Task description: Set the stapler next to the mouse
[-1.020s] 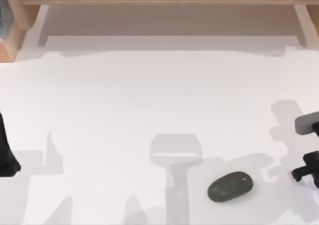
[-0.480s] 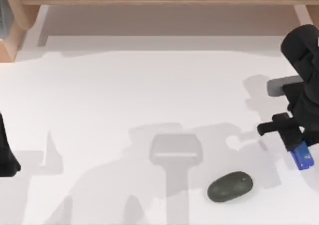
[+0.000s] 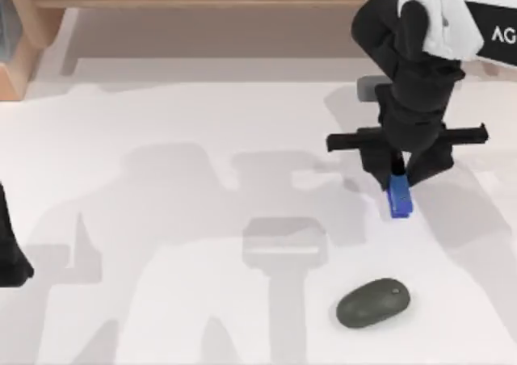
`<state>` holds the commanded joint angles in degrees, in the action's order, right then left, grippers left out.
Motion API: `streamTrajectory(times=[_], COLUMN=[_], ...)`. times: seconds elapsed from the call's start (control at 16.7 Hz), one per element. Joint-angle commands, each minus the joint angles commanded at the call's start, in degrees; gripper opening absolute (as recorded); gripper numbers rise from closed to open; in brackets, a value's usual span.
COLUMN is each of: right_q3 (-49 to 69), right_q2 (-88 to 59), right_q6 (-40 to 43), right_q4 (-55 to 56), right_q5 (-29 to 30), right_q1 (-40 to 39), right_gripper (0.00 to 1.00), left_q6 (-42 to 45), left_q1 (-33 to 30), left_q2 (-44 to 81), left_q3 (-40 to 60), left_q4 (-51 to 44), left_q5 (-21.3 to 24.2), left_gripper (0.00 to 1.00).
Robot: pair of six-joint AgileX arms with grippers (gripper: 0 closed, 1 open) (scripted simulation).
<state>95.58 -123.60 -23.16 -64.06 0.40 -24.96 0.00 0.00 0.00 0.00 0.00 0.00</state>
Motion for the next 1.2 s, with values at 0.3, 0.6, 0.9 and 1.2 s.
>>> streamTrajectory(times=[0.3,0.6,0.9,1.2], right_q3=[9.44,9.48,10.96,12.97], right_q2=[-5.21,-5.04,-5.34,-5.07], right_q6=[-5.48,-5.62,-4.82,-4.25], right_q4=[-2.20,-2.10,0.74,5.46], right_q5=[0.17,0.07,-1.36,-3.49], right_q1=[-2.40,-2.14,-1.67,-1.11], right_gripper=[0.00,0.00,0.00,0.00], left_q6=[0.00,0.00,0.00,0.00], left_q1=[0.00,0.00,0.00,0.00], left_q2=[0.00,0.00,0.00,0.00], left_q3=[0.00,0.00,0.00,0.00], left_q4=[0.00,0.00,0.00,0.00], left_q5=[0.00,0.00,0.00,0.00], left_gripper=[1.00,1.00,1.00,1.00])
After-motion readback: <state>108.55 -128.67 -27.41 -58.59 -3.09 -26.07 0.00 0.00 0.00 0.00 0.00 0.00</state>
